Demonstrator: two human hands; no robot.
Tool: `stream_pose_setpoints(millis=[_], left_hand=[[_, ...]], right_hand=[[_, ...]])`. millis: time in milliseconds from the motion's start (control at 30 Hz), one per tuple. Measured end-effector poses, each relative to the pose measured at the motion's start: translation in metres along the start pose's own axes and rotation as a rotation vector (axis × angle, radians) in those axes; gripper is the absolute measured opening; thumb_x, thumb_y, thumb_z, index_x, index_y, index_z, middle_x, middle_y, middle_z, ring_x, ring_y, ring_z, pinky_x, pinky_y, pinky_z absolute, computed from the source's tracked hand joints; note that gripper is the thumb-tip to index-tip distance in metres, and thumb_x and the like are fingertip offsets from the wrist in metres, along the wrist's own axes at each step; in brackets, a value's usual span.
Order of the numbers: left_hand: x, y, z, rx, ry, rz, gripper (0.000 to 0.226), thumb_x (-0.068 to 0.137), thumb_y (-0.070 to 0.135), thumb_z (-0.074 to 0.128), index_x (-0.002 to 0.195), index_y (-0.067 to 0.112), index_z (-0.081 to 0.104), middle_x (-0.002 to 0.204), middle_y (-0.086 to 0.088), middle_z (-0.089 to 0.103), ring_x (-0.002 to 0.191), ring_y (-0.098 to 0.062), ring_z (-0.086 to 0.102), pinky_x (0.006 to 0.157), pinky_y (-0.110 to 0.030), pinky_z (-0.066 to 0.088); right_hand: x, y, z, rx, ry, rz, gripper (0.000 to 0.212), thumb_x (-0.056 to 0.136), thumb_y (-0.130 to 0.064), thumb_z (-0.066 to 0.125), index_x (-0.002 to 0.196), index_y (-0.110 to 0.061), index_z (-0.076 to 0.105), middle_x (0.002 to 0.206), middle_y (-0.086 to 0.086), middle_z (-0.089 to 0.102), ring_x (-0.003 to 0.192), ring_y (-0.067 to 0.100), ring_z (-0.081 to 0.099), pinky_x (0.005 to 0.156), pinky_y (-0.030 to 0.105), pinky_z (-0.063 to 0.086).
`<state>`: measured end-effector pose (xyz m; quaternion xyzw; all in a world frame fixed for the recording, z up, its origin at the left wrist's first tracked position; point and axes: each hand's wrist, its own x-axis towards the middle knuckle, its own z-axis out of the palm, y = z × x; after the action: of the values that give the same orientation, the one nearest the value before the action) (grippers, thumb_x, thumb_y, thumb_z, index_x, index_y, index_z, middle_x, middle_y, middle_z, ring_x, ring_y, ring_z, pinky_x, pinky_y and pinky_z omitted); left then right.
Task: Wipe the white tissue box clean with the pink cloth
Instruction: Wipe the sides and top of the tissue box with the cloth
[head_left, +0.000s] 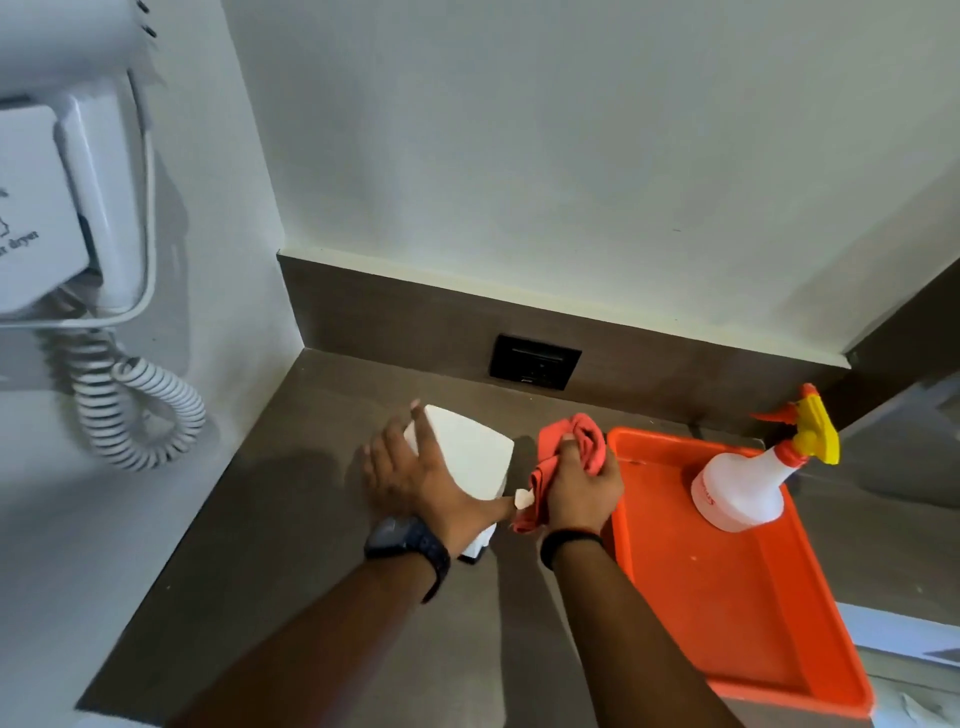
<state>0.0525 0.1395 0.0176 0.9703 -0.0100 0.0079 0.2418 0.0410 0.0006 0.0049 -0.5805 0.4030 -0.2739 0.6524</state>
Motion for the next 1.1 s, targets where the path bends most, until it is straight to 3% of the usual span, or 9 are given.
stream_pose_setpoints(millis=[100,233,333,533,633,767,900,1000,1100], left_hand=[[0.046,-0.004,-0.012,0.168,-0.236,0.45,0.145,0.029,0.086,0.067,0.145,0.03,0.001,0.156,-0.006,0.016,0.141,-0.026,0.009,0.115,-0.045,0.011],[0.087,-0.007,-0.036,0.338,-0.676,0.686,0.121,0.035,0.069,0.072,0.141,0.028,0.028,0.142,0.001,0.039,0.125,-0.022,0.035,0.103,-0.046,0.037],[0.081,0.0,-0.031,0.356,-0.573,0.615,0.115,0.029,0.075,0.064,0.132,0.029,0.041,0.129,0.001,0.048,0.113,-0.022,0.043,0.094,-0.044,0.044],[0.05,0.005,-0.016,0.19,-0.089,-0.02,0.119,0.032,0.09,0.063,0.121,0.012,0.047,0.123,-0.016,0.056,0.106,-0.035,0.055,0.083,-0.043,0.047],[0.064,-0.016,-0.02,0.28,-0.157,0.226,0.153,0.016,0.104,0.042,0.141,0.02,0.018,0.149,-0.013,0.029,0.134,-0.035,0.027,0.107,-0.052,0.025],[0.091,-0.03,-0.026,0.522,-0.541,0.686,0.164,0.004,0.1,0.047,0.136,0.038,-0.028,0.158,-0.001,-0.002,0.142,-0.024,-0.006,0.114,-0.048,-0.002],[0.096,-0.03,-0.02,0.574,-0.542,0.763,0.155,0.016,0.082,0.062,0.144,0.024,-0.003,0.152,-0.003,0.019,0.137,-0.023,0.016,0.113,-0.039,0.013],[0.086,-0.031,-0.015,0.486,-0.417,0.811,0.137,0.02,0.075,0.066,0.136,0.018,0.021,0.136,-0.005,0.038,0.123,-0.026,0.036,0.104,-0.04,0.035],[0.079,-0.036,-0.017,0.402,-0.319,0.856,0.126,0.019,0.076,0.068,0.126,0.02,0.032,0.123,-0.003,0.05,0.109,-0.026,0.049,0.093,-0.04,0.045]], right_hand=[[0.008,0.005,-0.011,0.059,0.01,-0.024,0.018,0.087,-0.015,0.063,0.083,-0.031,0.069,0.087,0.0,0.072,0.082,0.017,0.068,0.083,0.042,0.056],[0.013,0.01,-0.018,0.072,0.005,-0.041,0.014,0.087,-0.014,0.064,0.089,-0.026,0.07,0.09,0.003,0.073,0.087,0.02,0.068,0.089,0.048,0.056],[0.011,0.01,-0.022,0.056,-0.006,-0.058,0.015,0.088,-0.013,0.064,0.096,-0.023,0.071,0.095,0.004,0.074,0.091,0.02,0.069,0.091,0.045,0.056],[0.007,0.01,-0.034,0.065,-0.023,-0.08,0.015,0.089,-0.011,0.064,0.095,-0.024,0.069,0.089,-0.003,0.072,0.082,0.007,0.067,0.084,0.034,0.055],[-0.006,0.018,-0.041,0.054,-0.096,-0.063,0.019,0.09,-0.01,0.064,0.09,-0.028,0.068,0.088,-0.008,0.072,0.079,-0.002,0.067,0.074,0.015,0.052],[-0.032,0.041,-0.039,0.044,-0.2,-0.009,0.017,0.088,-0.005,0.066,0.084,-0.022,0.068,0.08,-0.004,0.07,0.069,-0.001,0.064,0.064,0.015,0.05],[-0.051,0.054,-0.017,0.036,-0.337,0.011,0.02,0.088,-0.006,0.066,0.098,-0.024,0.068,0.097,0.002,0.073,0.087,0.003,0.069,0.081,0.02,0.054],[-0.068,0.062,0.005,0.063,-0.409,0.081,0.028,0.093,-0.032,0.06,0.119,-0.022,0.063,0.12,0.003,0.07,0.113,0.017,0.065,0.103,0.044,0.05],[-0.086,0.07,0.02,0.045,-0.376,0.06,0.061,0.088,-0.069,0.04,0.137,-0.035,0.049,0.144,-0.002,0.055,0.135,0.014,0.048,0.116,0.046,0.038]])
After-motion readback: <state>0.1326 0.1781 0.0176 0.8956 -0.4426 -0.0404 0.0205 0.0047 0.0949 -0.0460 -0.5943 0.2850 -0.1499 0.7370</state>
